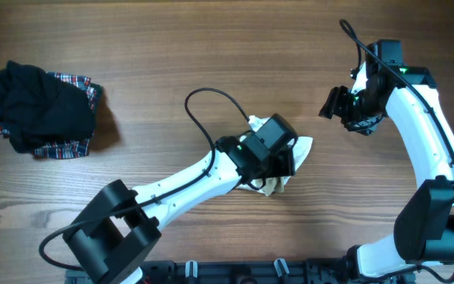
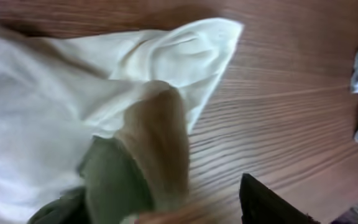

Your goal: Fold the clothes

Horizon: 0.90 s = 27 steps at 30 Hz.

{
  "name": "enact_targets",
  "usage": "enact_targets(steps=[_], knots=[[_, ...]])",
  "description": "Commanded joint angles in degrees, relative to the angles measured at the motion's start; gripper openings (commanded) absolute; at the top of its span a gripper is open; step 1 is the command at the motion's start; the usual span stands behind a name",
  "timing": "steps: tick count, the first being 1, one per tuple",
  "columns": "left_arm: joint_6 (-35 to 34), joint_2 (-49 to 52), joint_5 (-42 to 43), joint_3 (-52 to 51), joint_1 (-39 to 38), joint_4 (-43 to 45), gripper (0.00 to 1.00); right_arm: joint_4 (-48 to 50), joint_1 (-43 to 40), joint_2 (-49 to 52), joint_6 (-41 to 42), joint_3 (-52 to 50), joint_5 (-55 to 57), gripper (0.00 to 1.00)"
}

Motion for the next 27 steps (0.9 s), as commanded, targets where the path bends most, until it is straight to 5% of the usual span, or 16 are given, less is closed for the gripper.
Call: enact_targets(steps=[1,5,7,9,10,13,18,27], knots=[[2.1,0.0,-0.2,3.5,-2.5,-0.7,0.64,-0.2,0.2,-1.4,0.3,0.9,-1.4,0.68],[4.9,-2.5,-8.3,7.6,0.5,-11.7,0.53,-1.0,0.2,-1.4,-3.2,0.9,-5.7,0.6],[4.9,-5.8,-13.4,8.3,3.7,-16.0,0.44,-1.8,0.2,-1.6,-5.0,0.9,-9.3,0.43],[6.7,-7.8,-14.7,8.3,8.4,-18.5,0.21,-4.9,0.3,-1.7,-7.0,0.9,-13.2,0.18],[7.8,-7.8,-14.2,8.3,10.5,-19.4,0.13,-6.7,0.5,-1.7,-8.0,0.9,-14.5,0.13],[9.4,-5.5,-12.4,7.8,15.2,-21.6,0.05,-12.0,4.5,-1.7,-14.9,0.7,-20.0,0.12],[12.7,2.2,-9.6,7.8,15.5,-19.5,0.06,-11.7,15.6,-1.7,-14.4,0.7,-21.4,0.15],[16.7,9.8,-5.4,7.8,16.4,-15.2,0.07,11.0,19.5,2.4,0.7,-20.7,-13.4,0.21]])
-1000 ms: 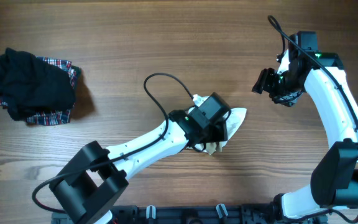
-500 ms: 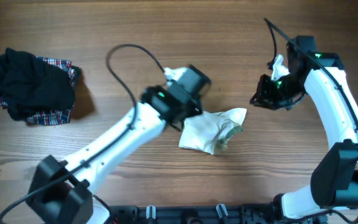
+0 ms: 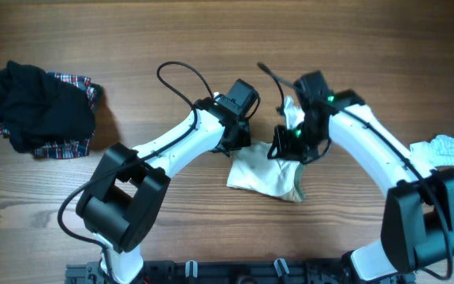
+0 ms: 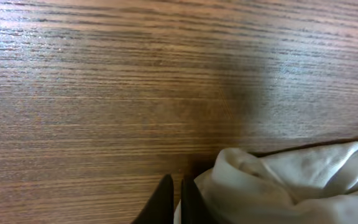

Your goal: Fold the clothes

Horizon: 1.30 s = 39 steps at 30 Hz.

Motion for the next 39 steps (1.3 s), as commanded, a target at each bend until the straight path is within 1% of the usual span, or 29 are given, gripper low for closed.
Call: enact_targets(steps=[1,3,5,6,7,8,9,10,11,12,13,14,15,16,17,19,23,26,28,29,31,32,33,35,37,39], knots=[[1.6,0.0,0.4,0.2,1.3,-0.8,0.07,6.0,0.0,2.5,4.5,-8.1,2.4,0.21],[1.6,0.0,0.4,0.2,2.1,-1.5,0.08,6.8,-0.1,2.9,7.8,-10.4,8.9,0.2],[1.6,0.0,0.5,0.3,3.6,-2.1,0.08,6.5,-0.2,2.8,8.0,-10.3,11.3,0.18],[1.6,-0.3,1.4,0.3,5.1,-3.2,0.1,6.2,-0.2,2.5,6.4,-9.6,9.4,0.18],[1.6,-0.5,3.0,0.3,6.3,-4.0,0.13,6.3,-0.2,1.6,2.9,-8.9,5.7,0.19],[1.6,-0.8,6.9,0.3,8.0,-4.7,0.24,6.2,-0.2,0.0,0.4,-8.0,2.5,0.21],[1.6,-0.8,12.2,0.3,9.7,-4.6,0.33,6.2,-0.2,-3.0,-1.5,-7.2,0.0,0.25],[1.6,-0.8,17.6,0.3,11.1,-4.3,0.45,6.1,-0.2,-5.4,-2.1,-6.6,-0.6,0.31],[3.1,-0.8,22.2,0.3,11.9,-3.9,0.54,5.5,-0.2,-9.9,-2.3,-5.4,-0.5,0.43],[5.0,-0.8,25.9,0.3,11.9,-3.3,0.7,5.3,-0.2,-12.9,-2.3,-4.6,-0.5,0.64],[6.1,-0.8,27.8,0.3,11.3,-3.2,0.93,5.1,-0.2,-17.0,-1.7,-3.5,0.2,0.82],[7.5,-0.8,28.3,0.3,10.4,-3.4,0.98,4.9,-0.2,-19.4,-0.2,-2.8,1.7,0.93],[7.5,-0.8,28.8,0.3,9.7,-3.5,1.0,4.9,-0.2,-22.0,1.3,-2.4,3.4,0.97],[7.5,-0.7,30.4,0.3,8.9,-3.2,1.0,4.9,-0.2,-24.5,2.4,-2.4,4.4,0.98],[7.5,-0.6,31.9,0.3,7.8,-2.2,1.0,4.9,-0.2,-26.8,2.7,-2.4,5.1,0.98],[7.4,0.2,32.0,0.3,6.0,-1.9,1.0,4.9,-0.2,-29.9,4.9,-2.4,7.3,0.98],[7.6,3.7,34.5,0.3,2.5,-4.6,0.98,4.8,-0.2,-33.6,8.1,-2.4,10.7,0.98],[8.1,5.4,34.4,0.3,0.4,-3.8,0.92,4.2,-0.2,-35.1,8.4,-2.4,10.7,0.98],[8.1,5.8,32.5,0.3,0.1,-3.4,0.84,4.1,-0.2,-35.8,8.4,-2.4,10.7,0.98],[8.7,5.8,32.6,0.3,0.8,-3.5,0.84,3.8,-0.2,-36.0,8.4,-2.4,10.7,0.98],[9.0,5.8,33.0,0.3,1.7,-2.7,0.91,3.6,-0.2,-36.0,8.2,-2.4,10.7,0.98],[9.7,5.8,33.0,0.3,1.9,-3.8,0.91,3.3,-0.2,-36.1,8.0,-2.4,10.7,0.98],[12.2,5.6,30.9,0.3,3.1,-7.6,0.9,2.8,-0.2,-36.1,8.0,-2.4,10.7,0.98],[12.2,5.6,24.7,0.3,5.9,-13.2,0.95,2.1,-0.2,-36.1,8.0,-2.4,10.8,0.98],[13.6,5.6,25.0,0.3,10.4,-12.9,0.98,2.1,-0.2,-36.0,8.0,-2.4,11.8,0.98],[13.6,5.7,27.2,0.3,11.5,-9.6,1.0,2.1,-0.2,-36.0,8.1,-2.4,12.0,0.98]])
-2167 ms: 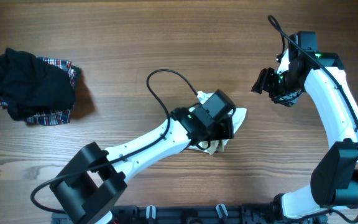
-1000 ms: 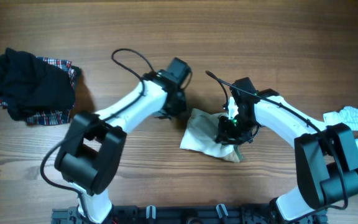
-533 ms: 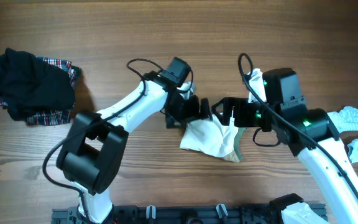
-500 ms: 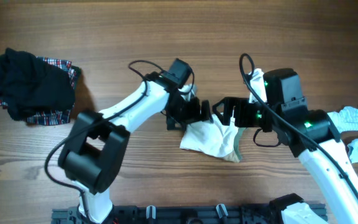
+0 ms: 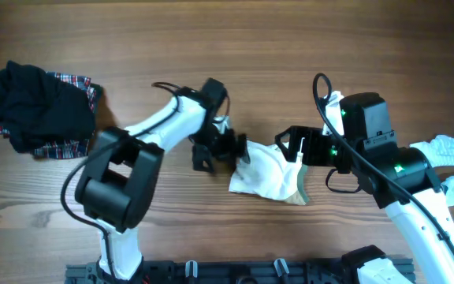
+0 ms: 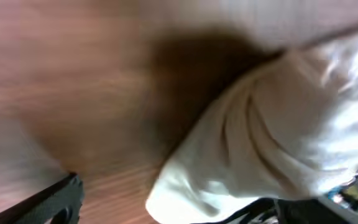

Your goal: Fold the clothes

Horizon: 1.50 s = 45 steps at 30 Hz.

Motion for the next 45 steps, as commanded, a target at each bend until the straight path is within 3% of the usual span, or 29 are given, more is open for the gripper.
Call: enact_targets(steps=[1,4,11,14,16,19,23,30,34,36,37,39,42,45], knots=[[2.5,0.8,1.0,0.0,1.4,5.7,1.0,0.0,-0.2,-1.0,0.2,0.5,1.6,0.98],[2.3,3.4,8.9,0.0,-3.1,10.3,1.0,-0.1,-0.2,-1.0,0.2,0.5,1.6,0.98],[2.6,5.3,13.5,0.0,-6.3,10.5,0.94,-0.3,-0.2,-1.0,0.3,0.5,3.1,0.98],[5.6,5.3,15.5,0.0,-6.4,10.8,0.59,-0.3,-0.2,-1.0,0.4,0.5,4.0,0.98],[6.4,5.3,16.5,0.0,-6.3,11.4,0.5,-0.3,-0.2,-1.0,0.3,0.5,4.4,0.98],[12.5,5.3,27.1,0.0,-6.3,13.8,0.36,-0.3,-0.2,-1.0,0.3,0.5,4.4,0.98],[12.7,5.3,27.9,0.0,-5.6,14.9,0.04,-1.4,-0.2,-1.0,0.3,0.5,4.4,0.98],[12.8,5.2,30.0,0.0,0.0,15.5,0.05,-2.7,-0.2,-1.0,0.3,0.5,4.8,0.98],[9.4,5.3,23.8,0.0,0.2,14.9,0.31,-2.7,-0.2,-1.0,0.4,0.5,4.8,0.98],[4.7,5.3,18.0,0.0,-1.0,14.6,0.64,-2.8,-0.2,-1.0,0.4,0.5,4.8,0.98],[1.7,5.3,14.6,0.0,-1.8,14.6,0.72,-2.9,-0.2,-1.0,0.4,0.5,4.8,0.97],[-2.4,5.3,9.3,0.0,-3.5,14.6,0.79,-3.2,-0.2,-1.0,0.4,0.5,4.8,0.97],[-6.2,5.8,8.1,0.0,-5.7,16.7,0.78,-3.2,-0.2,-1.0,0.8,0.5,4.8,0.97],[-6.8,6.0,10.8,0.0,-6.3,18.3,0.5,-3.3,-0.2,-1.0,0.8,0.5,4.8,0.96]])
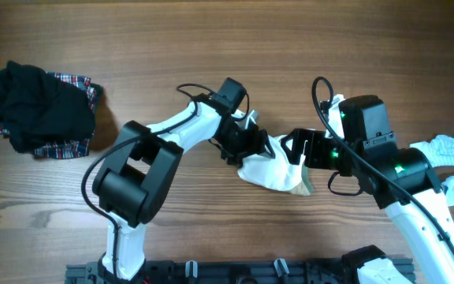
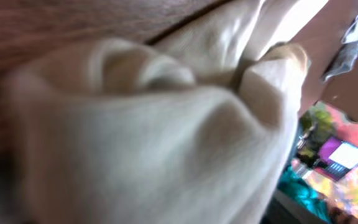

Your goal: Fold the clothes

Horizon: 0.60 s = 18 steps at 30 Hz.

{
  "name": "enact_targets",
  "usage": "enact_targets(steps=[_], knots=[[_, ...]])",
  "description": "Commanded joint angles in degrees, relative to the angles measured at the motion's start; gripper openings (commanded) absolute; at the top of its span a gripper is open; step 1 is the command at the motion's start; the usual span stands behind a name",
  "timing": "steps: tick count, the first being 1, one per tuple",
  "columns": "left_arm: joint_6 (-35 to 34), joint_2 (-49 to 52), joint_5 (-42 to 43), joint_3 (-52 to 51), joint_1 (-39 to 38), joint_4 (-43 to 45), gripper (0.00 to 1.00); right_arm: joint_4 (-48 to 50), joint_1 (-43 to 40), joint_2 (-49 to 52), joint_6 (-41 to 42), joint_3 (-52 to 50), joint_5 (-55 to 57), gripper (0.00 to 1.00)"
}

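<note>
A cream cloth with an olive edge lies bunched at the table's middle, between the two arms. My left gripper is at its left upper edge and looks shut on the cream cloth. In the left wrist view the cream cloth fills the frame in thick folds and hides the fingers. My right gripper is at the cloth's right upper edge and seems shut on it.
A heap of black cloth over plaid fabric sits at the far left. A pale blue garment lies at the right edge, partly under the right arm. Bare wooden table runs along the back.
My left gripper was open just left of the cloth; now it is against the cloth's left edge, further right. The cloth is narrower and more bunched. The right arm has not moved.
At first my left gripper was over the crumpled cream cloth and the right arm stood far off at the right. Then both grippers were at the cloth's top edge, with it spread below. Later the left gripper stood open beside it; now the cloth is gathered between both.
</note>
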Motion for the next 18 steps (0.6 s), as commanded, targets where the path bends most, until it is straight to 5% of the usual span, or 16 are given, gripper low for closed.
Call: enact_targets(steps=[1,3,4,12,18], knots=[[-2.0,1.7,-1.4,-0.7,-0.7,0.7,0.39,-0.2,-0.2,-0.9,0.6,0.5,1.2,0.96],[-1.9,1.7,-1.3,-0.7,-0.7,0.7,0.09,-0.2,-0.2,-0.9,0.6,0.5,1.2,0.96],[-1.7,1.7,-0.4,-0.7,-0.7,0.9,0.04,-0.2,-0.2,-0.9,1.3,0.5,1.2,0.96],[-2.6,-0.8,18.4,-0.7,4.3,12.9,0.04,-0.2,-0.2,-2.4,1.5,0.5,2.3,0.96],[-8.5,-4.9,21.9,-0.7,13.1,16.2,0.04,0.1,-0.2,-3.8,1.7,0.5,2.5,0.97]])
